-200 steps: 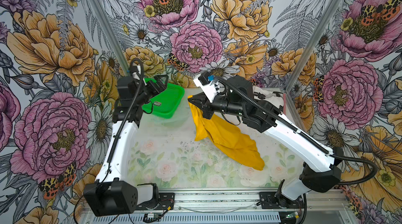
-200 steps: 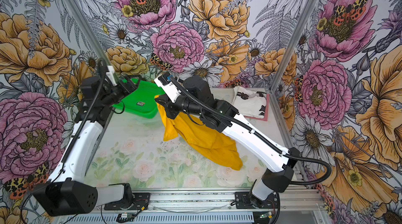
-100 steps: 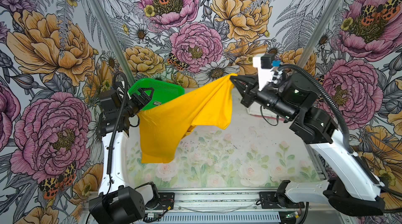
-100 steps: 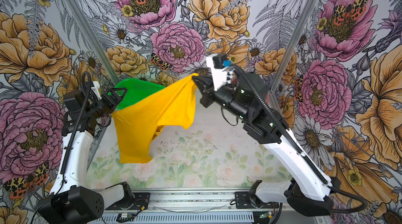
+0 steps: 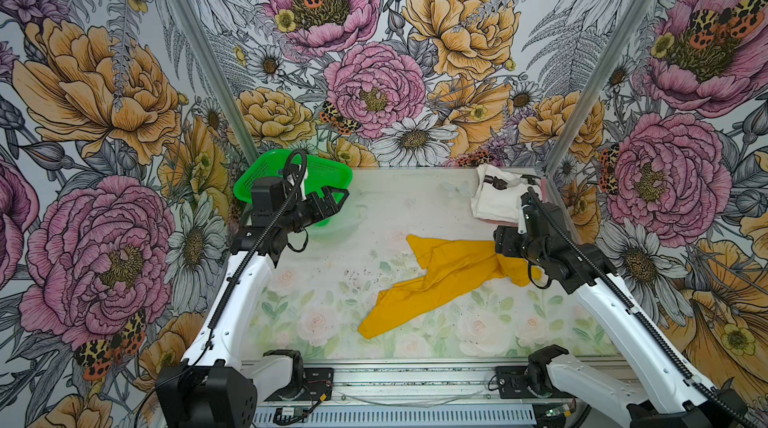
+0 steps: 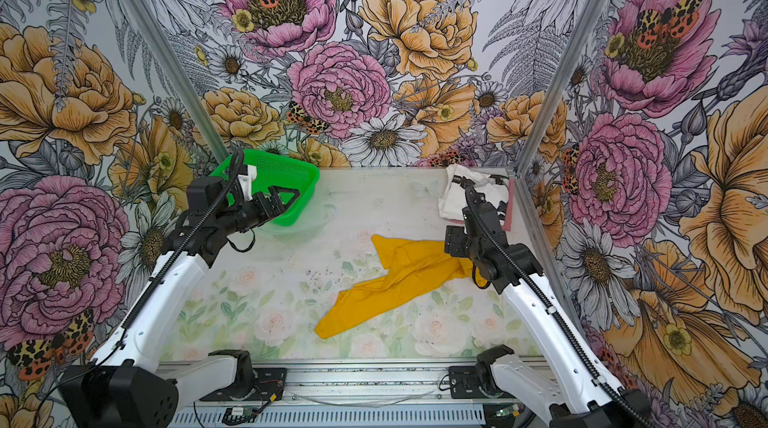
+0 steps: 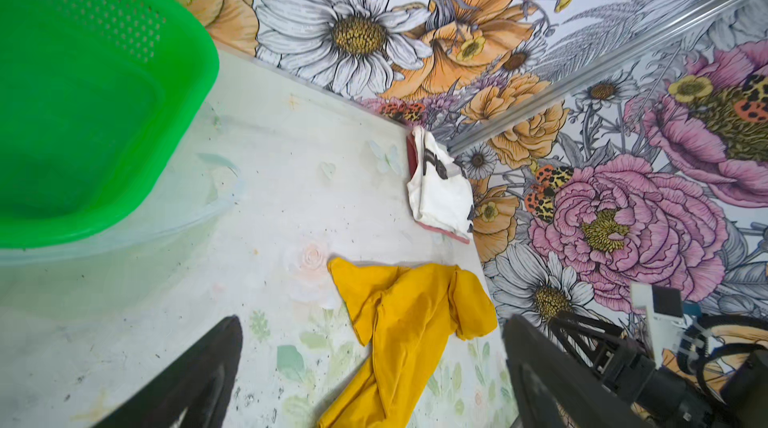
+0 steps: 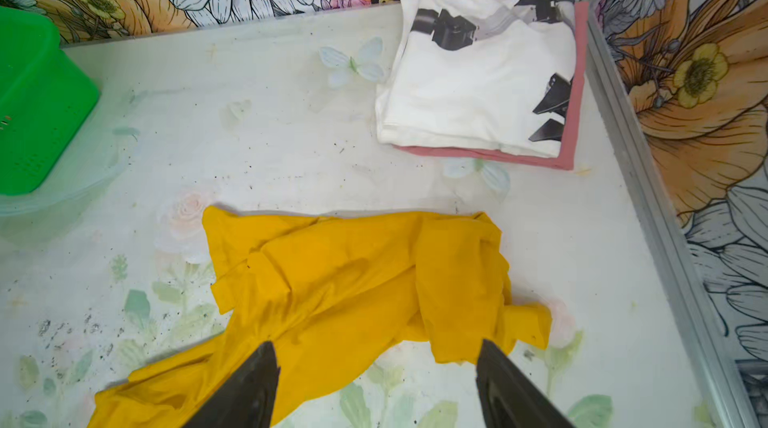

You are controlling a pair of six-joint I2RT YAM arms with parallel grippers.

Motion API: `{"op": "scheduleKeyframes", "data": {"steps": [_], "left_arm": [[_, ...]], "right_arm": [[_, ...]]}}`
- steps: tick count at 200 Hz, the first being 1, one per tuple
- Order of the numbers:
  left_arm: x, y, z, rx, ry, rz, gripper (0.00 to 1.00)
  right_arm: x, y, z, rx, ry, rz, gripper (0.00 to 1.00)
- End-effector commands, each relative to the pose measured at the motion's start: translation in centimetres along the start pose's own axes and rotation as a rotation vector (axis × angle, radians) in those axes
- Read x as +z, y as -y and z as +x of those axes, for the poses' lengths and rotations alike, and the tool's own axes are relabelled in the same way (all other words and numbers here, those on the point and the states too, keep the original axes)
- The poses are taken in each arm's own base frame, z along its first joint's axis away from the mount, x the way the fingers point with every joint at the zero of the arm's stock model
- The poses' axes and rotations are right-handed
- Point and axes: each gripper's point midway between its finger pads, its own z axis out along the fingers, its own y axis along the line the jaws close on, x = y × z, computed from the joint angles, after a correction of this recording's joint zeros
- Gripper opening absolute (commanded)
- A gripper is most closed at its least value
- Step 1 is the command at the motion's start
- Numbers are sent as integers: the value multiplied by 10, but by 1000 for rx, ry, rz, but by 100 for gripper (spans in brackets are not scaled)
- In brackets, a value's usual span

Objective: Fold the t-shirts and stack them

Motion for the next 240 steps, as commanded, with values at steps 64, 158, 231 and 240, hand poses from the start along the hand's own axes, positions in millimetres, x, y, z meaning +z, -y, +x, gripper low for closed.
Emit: {"op": "scheduleKeyframes", "data": {"steps": [64, 158, 231, 240], "left_arm": [[56, -15, 195, 123, -416, -146, 99], [23, -72, 293, 93, -603, -326, 74], [0, -79, 314, 43, -616, -333, 53], [-2, -76, 316, 33, -619, -316, 43]], "right_arm": [[33, -1, 32, 15, -109, -20, 76], [12, -19, 22, -34, -57, -142, 75], [8, -20, 21, -48, -47, -155, 75], [9, -20, 21, -50, -47, -155, 75]]}}
